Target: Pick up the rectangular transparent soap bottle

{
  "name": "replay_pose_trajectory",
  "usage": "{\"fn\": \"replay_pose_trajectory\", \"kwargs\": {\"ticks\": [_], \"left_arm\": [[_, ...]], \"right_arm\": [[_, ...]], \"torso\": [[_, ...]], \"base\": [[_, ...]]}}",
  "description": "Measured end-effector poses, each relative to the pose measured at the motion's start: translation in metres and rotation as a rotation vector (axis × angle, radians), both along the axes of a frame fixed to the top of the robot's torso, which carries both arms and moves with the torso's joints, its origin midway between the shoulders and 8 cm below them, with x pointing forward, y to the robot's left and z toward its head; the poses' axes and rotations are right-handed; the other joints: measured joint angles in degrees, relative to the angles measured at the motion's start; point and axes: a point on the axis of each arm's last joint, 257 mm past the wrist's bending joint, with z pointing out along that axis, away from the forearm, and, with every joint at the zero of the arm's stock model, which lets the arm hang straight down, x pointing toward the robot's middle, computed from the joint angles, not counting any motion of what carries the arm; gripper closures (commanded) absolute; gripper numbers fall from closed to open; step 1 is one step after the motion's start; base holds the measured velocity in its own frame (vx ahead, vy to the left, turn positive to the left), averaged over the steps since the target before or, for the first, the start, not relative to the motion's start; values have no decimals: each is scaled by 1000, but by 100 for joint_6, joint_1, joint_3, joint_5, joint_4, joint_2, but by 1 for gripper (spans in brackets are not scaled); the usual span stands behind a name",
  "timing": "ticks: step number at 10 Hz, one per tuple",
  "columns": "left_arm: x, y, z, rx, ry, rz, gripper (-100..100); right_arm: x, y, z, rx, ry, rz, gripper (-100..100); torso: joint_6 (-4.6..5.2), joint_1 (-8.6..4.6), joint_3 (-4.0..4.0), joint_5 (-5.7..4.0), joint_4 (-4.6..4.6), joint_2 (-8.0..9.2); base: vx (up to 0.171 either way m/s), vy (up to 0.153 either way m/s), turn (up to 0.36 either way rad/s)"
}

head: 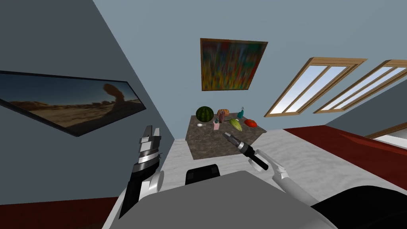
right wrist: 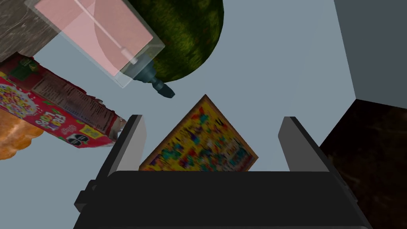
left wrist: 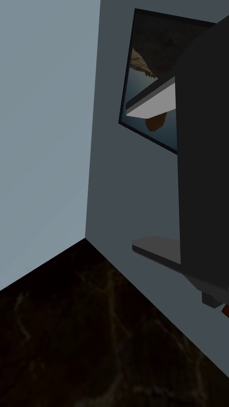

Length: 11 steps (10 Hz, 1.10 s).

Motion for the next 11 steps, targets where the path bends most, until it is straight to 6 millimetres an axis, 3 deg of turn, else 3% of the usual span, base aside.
{"fn": "replay_pose_trajectory", "kwargs": {"ticks": [5, 11], "left_arm": [[0, 0, 0, 0, 0, 0, 0], [0, 0, 0, 0, 0, 0, 0]], "right_arm": [[-6, -45, -37, -232, 70, 28, -100], [-15, -117, -70, -527, 158, 64, -100]], "torso": [[3, 0, 1, 1, 0, 1], [3, 9, -2, 3, 0, -3]], "base": [[7, 63, 83], [15, 79, 77]]}}
